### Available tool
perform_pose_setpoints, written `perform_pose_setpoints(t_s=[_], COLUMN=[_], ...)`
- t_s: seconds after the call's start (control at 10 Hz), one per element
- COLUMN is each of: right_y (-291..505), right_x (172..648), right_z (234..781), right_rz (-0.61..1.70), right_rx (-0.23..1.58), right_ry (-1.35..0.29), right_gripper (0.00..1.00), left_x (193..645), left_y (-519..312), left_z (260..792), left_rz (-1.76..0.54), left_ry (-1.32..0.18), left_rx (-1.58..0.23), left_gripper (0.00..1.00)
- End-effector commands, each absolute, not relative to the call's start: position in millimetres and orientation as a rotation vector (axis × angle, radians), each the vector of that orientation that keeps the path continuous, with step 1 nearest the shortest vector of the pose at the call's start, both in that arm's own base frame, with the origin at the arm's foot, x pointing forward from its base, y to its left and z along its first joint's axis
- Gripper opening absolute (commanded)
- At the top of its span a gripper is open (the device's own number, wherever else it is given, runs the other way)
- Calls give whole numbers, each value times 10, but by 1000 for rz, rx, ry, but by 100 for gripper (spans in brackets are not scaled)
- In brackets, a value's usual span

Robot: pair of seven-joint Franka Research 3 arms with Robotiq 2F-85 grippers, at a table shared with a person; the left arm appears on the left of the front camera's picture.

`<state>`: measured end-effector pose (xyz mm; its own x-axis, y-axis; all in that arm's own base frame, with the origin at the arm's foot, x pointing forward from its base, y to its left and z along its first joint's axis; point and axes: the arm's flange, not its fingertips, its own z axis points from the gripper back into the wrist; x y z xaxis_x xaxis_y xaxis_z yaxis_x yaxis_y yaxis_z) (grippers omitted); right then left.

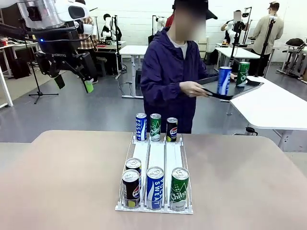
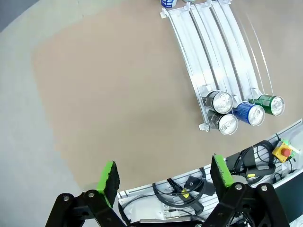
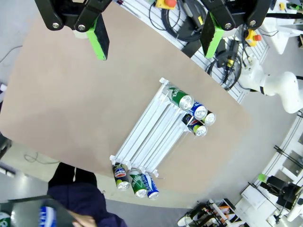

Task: Retrieve and hand over the desired beverage to the person.
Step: Place the picked can on the Handle tray extended by the person.

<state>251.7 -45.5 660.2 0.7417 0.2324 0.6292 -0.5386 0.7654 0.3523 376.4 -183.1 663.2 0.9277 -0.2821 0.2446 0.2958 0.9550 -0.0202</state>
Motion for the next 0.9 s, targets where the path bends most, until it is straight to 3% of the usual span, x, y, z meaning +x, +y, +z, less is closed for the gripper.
perform_pose_setpoints(t_s=[0.0, 0.8], right_y=[-461, -461], right_x=[2534, 2534], right_z=[6592, 6592], right_rz=[460, 460], right_rx=[550, 550], right_ry=[-591, -591], right_gripper=[100, 100], left_x=[3735, 3735], left_y=[-1833, -1833], left_z=[6660, 6660], left_rz=[-300, -300], left_ry=[-249, -249], left_rx=[-57, -57], left_gripper=[100, 100])
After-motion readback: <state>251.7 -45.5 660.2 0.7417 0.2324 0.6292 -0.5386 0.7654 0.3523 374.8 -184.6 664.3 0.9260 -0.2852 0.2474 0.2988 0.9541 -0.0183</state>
